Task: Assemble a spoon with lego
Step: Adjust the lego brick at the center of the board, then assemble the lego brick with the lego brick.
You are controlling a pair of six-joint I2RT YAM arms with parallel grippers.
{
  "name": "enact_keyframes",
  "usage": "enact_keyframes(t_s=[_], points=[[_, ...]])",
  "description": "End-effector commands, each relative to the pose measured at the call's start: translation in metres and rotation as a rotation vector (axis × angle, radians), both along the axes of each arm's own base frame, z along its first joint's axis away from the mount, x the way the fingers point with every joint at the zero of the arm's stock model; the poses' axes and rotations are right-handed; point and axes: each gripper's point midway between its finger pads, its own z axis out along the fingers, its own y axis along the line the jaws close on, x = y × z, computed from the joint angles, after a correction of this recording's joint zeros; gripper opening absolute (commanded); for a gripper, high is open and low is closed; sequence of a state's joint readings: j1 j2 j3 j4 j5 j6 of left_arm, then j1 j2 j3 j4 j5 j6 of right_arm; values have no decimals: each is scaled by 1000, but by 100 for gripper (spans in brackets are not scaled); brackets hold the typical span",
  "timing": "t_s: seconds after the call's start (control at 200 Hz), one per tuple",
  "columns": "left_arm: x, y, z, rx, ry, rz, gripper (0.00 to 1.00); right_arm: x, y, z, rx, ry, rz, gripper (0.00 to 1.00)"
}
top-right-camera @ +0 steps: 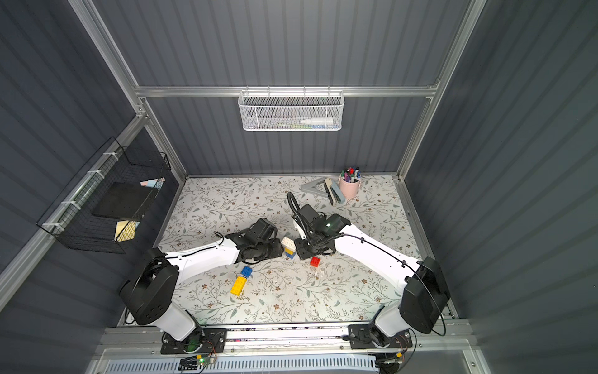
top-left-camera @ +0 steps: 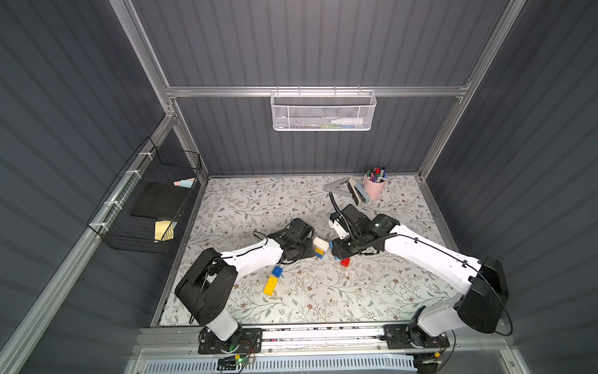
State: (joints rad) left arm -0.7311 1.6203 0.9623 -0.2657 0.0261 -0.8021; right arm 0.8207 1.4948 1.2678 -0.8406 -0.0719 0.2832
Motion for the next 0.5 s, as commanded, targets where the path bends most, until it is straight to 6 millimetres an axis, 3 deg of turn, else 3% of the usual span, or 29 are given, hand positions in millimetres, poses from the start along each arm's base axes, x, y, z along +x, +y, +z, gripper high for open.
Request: enact_keyframes(t_s=[0.0,0.15,0.28,0.365,0.495], points=[[-4,13,5,37,-15,-7,54,7,11,14,12,-35,53,18],[-16,27,14,36,-46,-12,63,20,28,19,-16,-53,148,15],[-33,42,22,29,-61,-15,88,30,41,16,-47,-77,258,13],[-43,52,30,16,-77,-10,99,35,46,13,-69,-93,328,12],[-57,61,39,-2,-85,-19,99,39,57,6,-67,-108,418,12]])
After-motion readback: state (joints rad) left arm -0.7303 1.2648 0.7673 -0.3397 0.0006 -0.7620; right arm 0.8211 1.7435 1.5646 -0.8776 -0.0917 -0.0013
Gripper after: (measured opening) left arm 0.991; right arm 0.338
